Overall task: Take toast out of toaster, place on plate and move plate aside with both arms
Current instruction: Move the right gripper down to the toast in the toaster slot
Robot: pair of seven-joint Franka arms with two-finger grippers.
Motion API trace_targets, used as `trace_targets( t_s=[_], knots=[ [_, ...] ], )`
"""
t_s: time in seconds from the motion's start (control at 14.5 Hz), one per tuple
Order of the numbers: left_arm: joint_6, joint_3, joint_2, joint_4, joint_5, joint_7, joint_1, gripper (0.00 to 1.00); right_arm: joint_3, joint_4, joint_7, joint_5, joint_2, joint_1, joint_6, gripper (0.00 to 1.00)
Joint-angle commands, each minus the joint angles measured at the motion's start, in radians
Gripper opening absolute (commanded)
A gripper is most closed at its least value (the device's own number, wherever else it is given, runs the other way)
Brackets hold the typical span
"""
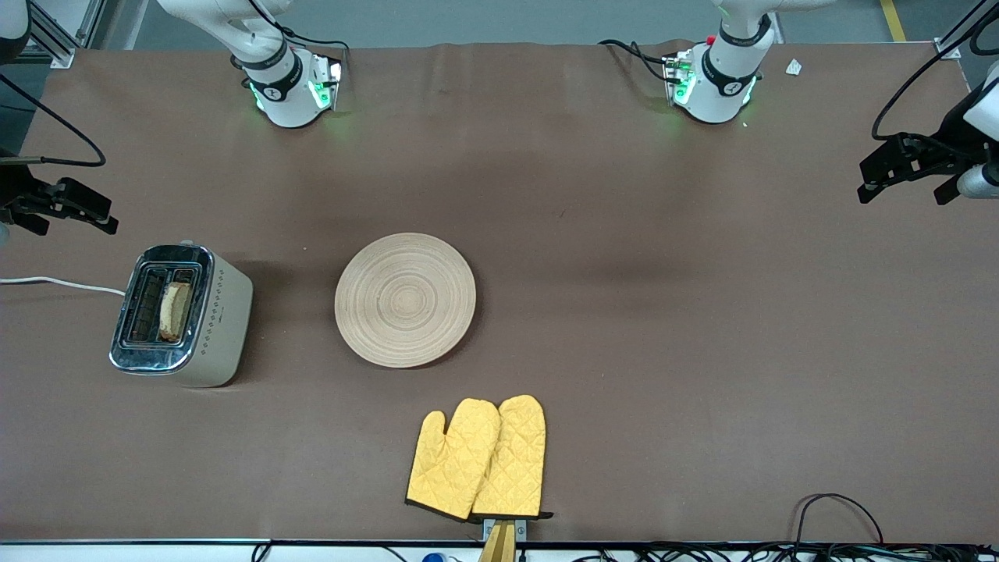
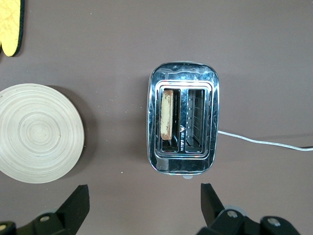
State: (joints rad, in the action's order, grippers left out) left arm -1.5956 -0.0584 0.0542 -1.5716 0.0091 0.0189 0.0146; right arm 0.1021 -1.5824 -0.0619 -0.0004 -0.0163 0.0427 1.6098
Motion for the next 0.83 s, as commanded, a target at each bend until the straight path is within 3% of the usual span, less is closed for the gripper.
trace_targets(
  t_s=[0.0, 0.35, 0.76],
  knots=[
    [0.009, -0.004, 0.006, 0.010, 0.037, 0.015, 0.004, 1.00, -0.002, -0.030, -0.010, -0.007, 0.030, -0.003, 0.010, 1.00],
    [0.014, -0.003, -0.002, 0.018, 0.037, 0.009, 0.005, 1.00, 0.001, -0.044, -0.007, -0.007, 0.026, -0.010, 0.028, 1.00],
    [0.014, -0.004, -0.004, 0.016, 0.037, 0.009, 0.002, 1.00, 0.002, -0.211, -0.001, -0.007, -0.103, -0.047, 0.326, 1.00]
  ],
)
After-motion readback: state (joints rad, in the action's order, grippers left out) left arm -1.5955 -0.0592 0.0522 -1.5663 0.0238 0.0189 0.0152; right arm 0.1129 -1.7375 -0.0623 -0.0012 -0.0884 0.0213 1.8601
